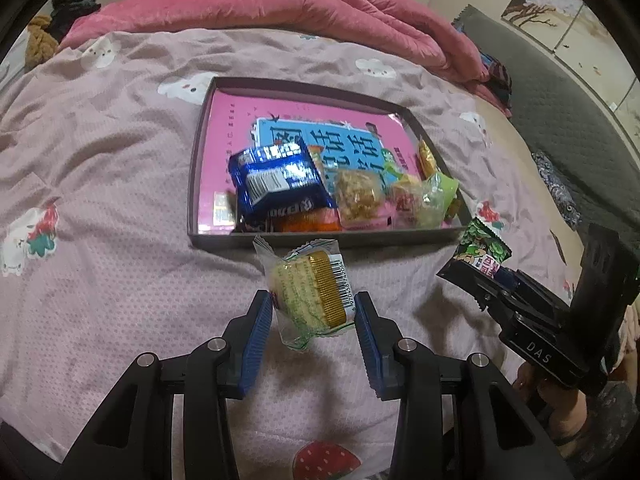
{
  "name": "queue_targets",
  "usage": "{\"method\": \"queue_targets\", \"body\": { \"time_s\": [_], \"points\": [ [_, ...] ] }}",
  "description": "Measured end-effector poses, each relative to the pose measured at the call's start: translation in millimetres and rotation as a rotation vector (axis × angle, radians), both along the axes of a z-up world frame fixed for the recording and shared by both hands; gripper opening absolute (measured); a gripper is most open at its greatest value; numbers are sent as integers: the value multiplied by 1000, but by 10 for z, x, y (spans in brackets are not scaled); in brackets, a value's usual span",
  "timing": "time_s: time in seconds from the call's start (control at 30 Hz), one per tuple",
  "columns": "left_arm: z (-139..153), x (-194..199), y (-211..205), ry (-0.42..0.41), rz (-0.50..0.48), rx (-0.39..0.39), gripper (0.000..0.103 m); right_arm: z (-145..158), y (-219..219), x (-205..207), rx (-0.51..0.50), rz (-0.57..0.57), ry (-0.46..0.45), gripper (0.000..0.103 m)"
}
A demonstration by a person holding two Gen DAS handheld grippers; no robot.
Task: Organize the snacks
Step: 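Carry the cracker packet over the tray with left tool while right tool carries the green-pea packet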
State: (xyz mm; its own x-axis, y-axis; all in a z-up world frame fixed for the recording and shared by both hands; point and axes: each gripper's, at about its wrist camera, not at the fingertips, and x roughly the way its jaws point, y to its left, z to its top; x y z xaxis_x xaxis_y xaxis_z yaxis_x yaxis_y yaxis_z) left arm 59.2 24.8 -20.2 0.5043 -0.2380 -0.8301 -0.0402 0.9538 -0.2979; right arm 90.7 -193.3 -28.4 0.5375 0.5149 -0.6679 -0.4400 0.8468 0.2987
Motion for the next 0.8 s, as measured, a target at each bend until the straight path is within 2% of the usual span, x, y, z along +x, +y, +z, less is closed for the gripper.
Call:
{"method": "queue_targets", "body": {
  "time_s": [0.8],
  "points": [
    [202,396,-180,-52,-5,17,44,167,-175,276,-7,-82,-102,40]
  ]
}}
